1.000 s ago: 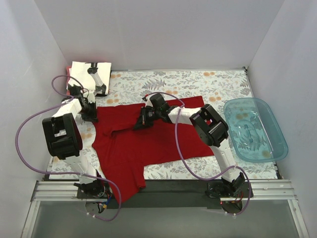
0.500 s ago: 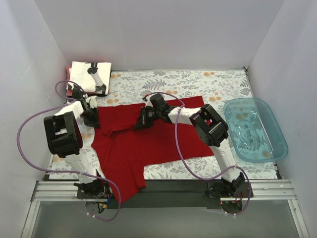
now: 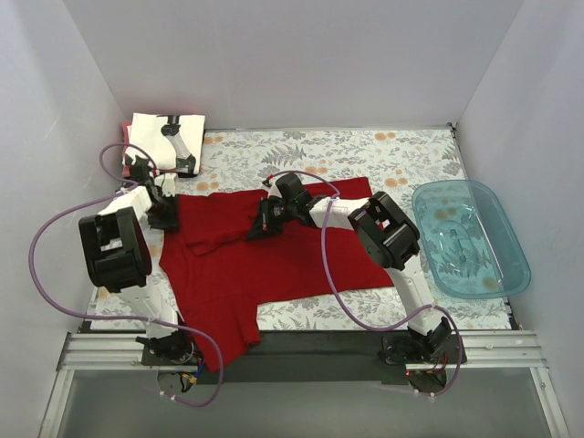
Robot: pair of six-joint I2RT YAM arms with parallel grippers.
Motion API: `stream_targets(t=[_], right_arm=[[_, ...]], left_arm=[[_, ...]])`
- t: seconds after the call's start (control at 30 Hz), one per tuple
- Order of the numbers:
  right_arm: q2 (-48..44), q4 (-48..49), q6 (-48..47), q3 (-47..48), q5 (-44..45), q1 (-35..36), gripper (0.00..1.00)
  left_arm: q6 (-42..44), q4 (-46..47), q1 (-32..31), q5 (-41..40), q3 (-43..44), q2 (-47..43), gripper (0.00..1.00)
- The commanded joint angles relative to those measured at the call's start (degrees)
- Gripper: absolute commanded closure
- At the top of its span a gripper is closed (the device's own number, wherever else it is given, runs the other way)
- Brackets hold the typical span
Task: Fold and stack the t-shirts
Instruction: Fold the tshirt
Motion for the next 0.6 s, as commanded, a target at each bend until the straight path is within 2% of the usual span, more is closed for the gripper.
stream_targets(t=[0.0, 0.03, 0.1, 0.23, 0.3, 0.4, 0.57], right_arm=[[-0.3, 0.8, -0.4, 0.9, -0.4, 0.0, 0.99], [-0.1, 0.8, -0.4, 0.9, -0.4, 0.0, 0.99], [0.1, 0.8, -0.5, 1.2, -0.4, 0.0, 0.99], [0.3, 0.8, -0.6, 1.7, -0.5, 0.1, 0.99], [0.3, 0.9, -0.6, 1.9, -0.5, 0.2, 0.99], [0.3, 0.9, -0.6, 2.0, -0.5, 0.3, 0.99], [0.4, 0.9, -0.7, 2.4, -0.5, 0.4, 0.99]], left_arm=[[3.7, -3.9, 0.8, 6.5, 0.6, -7.8, 0.68], [4.7, -4.8, 0.8, 10.4, 0.3, -9.2, 0.64], [6.1, -6.7, 0.8, 12.6, -1.4, -13.2, 0.61], [6.4, -11.9, 0.8, 14.2, -2.7, -15.1, 0.61], [6.4, -14.9, 0.8, 17.6, -3.6, -15.3, 0.61], [5.0, -15.0, 0.7, 21.9, -6.4, -15.9, 0.61], [2.5, -12.7, 0.6, 24.6, -12.3, -15.5, 0.62]])
